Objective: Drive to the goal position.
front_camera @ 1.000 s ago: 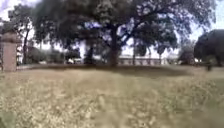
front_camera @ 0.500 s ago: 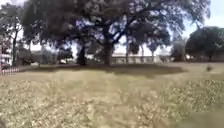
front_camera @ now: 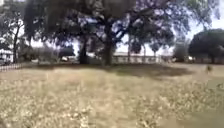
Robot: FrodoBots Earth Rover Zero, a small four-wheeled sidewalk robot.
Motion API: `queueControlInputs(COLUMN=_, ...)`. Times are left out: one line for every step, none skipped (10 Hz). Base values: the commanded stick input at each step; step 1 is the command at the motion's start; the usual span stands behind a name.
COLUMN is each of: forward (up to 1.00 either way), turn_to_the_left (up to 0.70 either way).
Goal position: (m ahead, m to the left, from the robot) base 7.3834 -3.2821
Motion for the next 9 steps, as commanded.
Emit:
queueControlInputs(forward=0.7, turn_to_the_left=0.0)
queueControlInputs(forward=0.7, turn_to_the_left=0.0)
queueControlInputs(forward=0.7, turn_to_the_left=0.0)
queueControlInputs(forward=0.7, turn_to_the_left=0.0)
queueControlInputs(forward=0.7, turn_to_the_left=0.0)
queueControlInputs(forward=0.7, turn_to_the_left=0.0)
queueControlInputs(forward=0.7, turn_to_the_left=0.0)
queueControlInputs(forward=0.7, turn_to_the_left=0.0)
queueControlInputs(forward=0.7, turn_to_the_left=0.0)
